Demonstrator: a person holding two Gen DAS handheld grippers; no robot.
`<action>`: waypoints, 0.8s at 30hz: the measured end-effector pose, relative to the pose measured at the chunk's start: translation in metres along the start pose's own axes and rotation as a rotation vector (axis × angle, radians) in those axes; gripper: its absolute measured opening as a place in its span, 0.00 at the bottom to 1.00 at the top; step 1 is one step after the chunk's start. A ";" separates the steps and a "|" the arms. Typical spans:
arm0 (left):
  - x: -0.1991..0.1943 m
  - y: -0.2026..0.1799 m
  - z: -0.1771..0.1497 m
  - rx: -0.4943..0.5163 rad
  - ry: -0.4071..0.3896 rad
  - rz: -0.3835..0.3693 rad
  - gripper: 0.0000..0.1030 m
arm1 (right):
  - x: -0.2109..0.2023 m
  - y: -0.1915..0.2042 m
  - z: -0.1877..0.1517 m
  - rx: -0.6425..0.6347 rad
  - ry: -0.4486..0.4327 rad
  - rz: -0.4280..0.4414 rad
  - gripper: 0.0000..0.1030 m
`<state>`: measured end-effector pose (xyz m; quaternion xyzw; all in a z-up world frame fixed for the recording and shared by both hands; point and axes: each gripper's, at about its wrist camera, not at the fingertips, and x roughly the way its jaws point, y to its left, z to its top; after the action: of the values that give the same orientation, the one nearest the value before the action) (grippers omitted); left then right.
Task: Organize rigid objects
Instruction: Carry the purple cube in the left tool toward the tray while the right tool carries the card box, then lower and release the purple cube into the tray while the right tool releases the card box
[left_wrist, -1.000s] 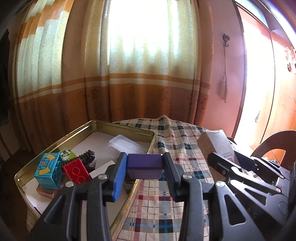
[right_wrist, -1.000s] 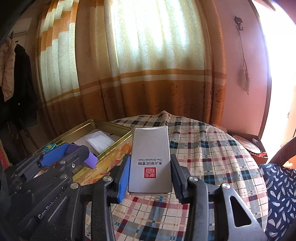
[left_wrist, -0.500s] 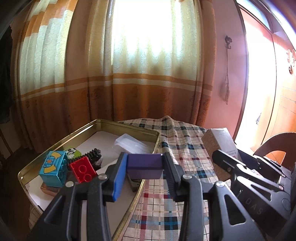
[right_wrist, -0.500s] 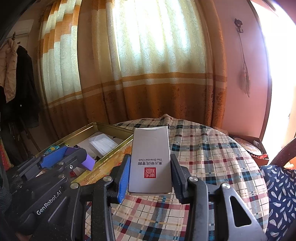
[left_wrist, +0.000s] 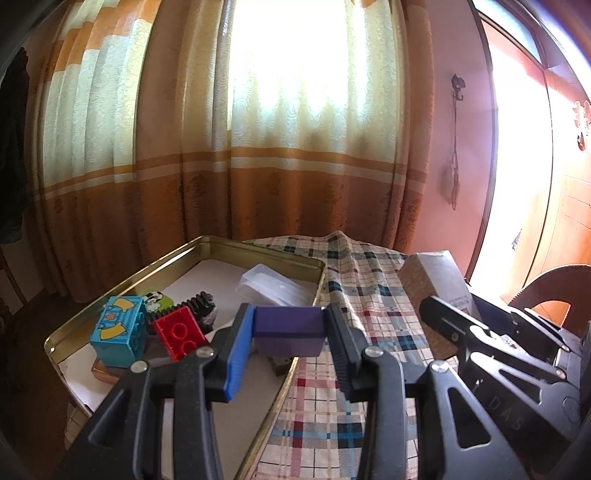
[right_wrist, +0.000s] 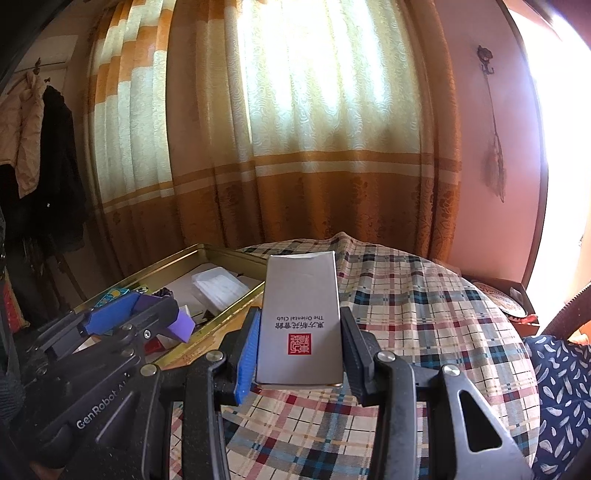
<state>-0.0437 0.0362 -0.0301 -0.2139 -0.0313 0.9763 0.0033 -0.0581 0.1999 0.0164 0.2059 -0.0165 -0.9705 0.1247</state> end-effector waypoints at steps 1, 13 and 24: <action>-0.002 0.003 0.000 -0.003 -0.001 0.001 0.38 | 0.000 0.002 0.000 -0.005 -0.001 0.004 0.42; -0.011 0.036 0.004 -0.041 -0.003 0.040 0.38 | 0.000 0.018 -0.002 -0.043 -0.003 0.043 0.42; -0.009 0.056 0.000 -0.065 0.006 0.072 0.38 | 0.001 0.029 -0.001 -0.050 -0.003 0.062 0.42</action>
<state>-0.0354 -0.0203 -0.0295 -0.2181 -0.0553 0.9736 -0.0386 -0.0519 0.1720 0.0172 0.2006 0.0012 -0.9666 0.1596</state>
